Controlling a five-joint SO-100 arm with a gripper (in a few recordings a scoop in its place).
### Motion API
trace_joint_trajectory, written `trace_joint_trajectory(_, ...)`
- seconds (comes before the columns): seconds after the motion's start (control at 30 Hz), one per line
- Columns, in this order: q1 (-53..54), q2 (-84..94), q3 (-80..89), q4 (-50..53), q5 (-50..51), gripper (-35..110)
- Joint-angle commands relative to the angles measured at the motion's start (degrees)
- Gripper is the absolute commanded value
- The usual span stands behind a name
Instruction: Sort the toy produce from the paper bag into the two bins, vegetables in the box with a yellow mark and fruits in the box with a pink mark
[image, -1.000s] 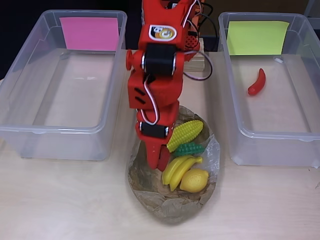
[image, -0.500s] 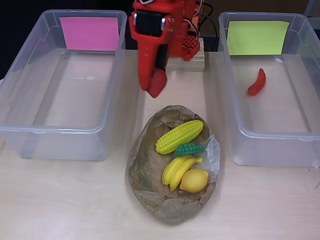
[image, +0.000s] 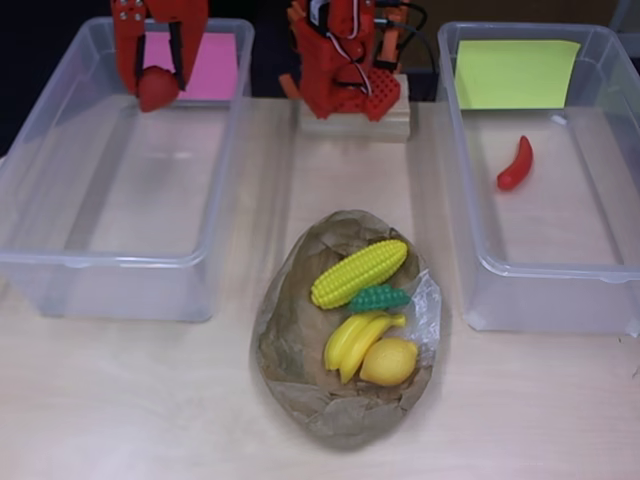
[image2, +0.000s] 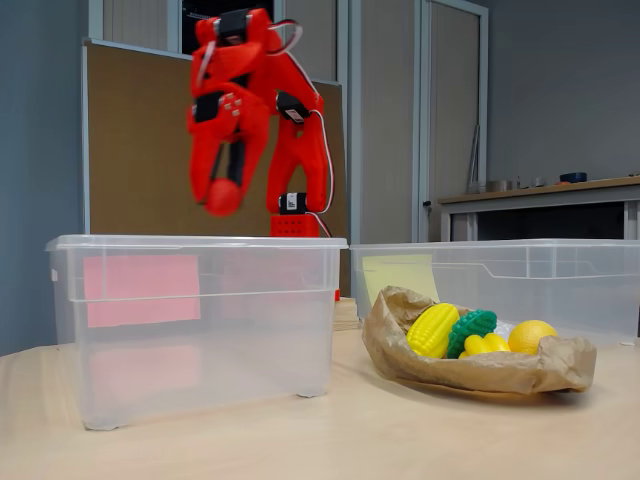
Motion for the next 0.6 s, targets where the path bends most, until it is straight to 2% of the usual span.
trace_joint_trajectory(0.0, 6.68, -3.78, -2.99, 0.79, -2.64, 6)
trace_joint_trajectory(0.13, 10.55, -8.79, -2.99, 0.26, -2.20, 6)
trace_joint_trajectory(0.3, 12.39, -10.63, -0.18, -2.72, -3.78, 20)
trace_joint_trajectory(0.57, 12.13, -12.22, 5.80, -5.45, -4.22, 27)
